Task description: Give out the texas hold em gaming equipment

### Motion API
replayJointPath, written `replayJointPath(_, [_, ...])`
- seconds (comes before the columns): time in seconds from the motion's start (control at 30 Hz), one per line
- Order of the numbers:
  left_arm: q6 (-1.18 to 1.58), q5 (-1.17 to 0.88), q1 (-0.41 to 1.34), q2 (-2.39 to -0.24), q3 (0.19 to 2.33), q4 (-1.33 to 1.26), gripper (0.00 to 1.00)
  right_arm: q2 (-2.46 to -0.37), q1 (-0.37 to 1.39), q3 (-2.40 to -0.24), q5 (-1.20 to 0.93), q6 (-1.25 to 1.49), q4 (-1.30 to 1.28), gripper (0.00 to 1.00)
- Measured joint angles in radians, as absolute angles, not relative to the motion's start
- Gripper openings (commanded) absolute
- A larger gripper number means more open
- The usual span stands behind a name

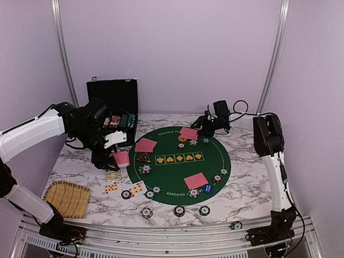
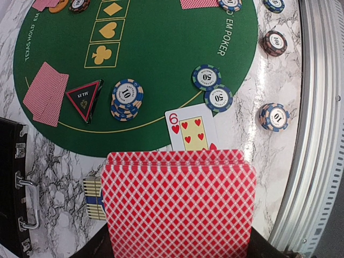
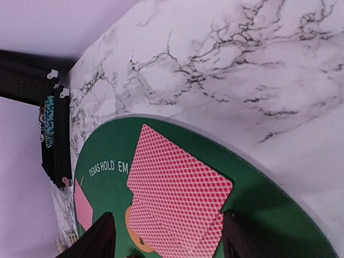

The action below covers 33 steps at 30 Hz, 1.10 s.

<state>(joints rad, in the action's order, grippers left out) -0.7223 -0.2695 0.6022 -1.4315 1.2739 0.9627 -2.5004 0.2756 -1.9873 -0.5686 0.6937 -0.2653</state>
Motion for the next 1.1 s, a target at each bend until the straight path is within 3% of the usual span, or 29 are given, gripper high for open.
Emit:
replayJointPath(0.1, [-0.722,-0.270,0.602,-1.428,1.273,0.963,0.00,-2.481,0.284,-2.017,-0.514,0.656,-0.342,0.78])
replayJointPath(0.17, [-0.722,-0.270,0.602,-1.422,1.271,0.964,0.00,-2.468,0.289,-2.032,-0.479,0.636,-0.387,0.98])
replayJointPath(0.2, [-0.722,-0.270,0.602,-1.419,1.270,0.964,0.00,-2.460,0.291,-2.035,-0.462,0.628,-0.407,0.99])
replayJointPath(0.57, [-0.722,-0.269,0.602,-1.404,1.263,0.966,0.00,-2.289,0.337,-1.983,-0.251,0.545,-0.545,0.99])
replayJointPath(0.87, [-0.721,-0.268,0.602,-1.387,1.258,0.966,0.00,-1.851,0.341,-1.538,-0.242,0.627,-0.237,0.99])
replayJointPath(1.1, [-0.717,-0.258,0.602,-1.379,1.258,0.966,0.00,-1.737,0.365,-1.401,-0.342,0.688,-0.066,0.99])
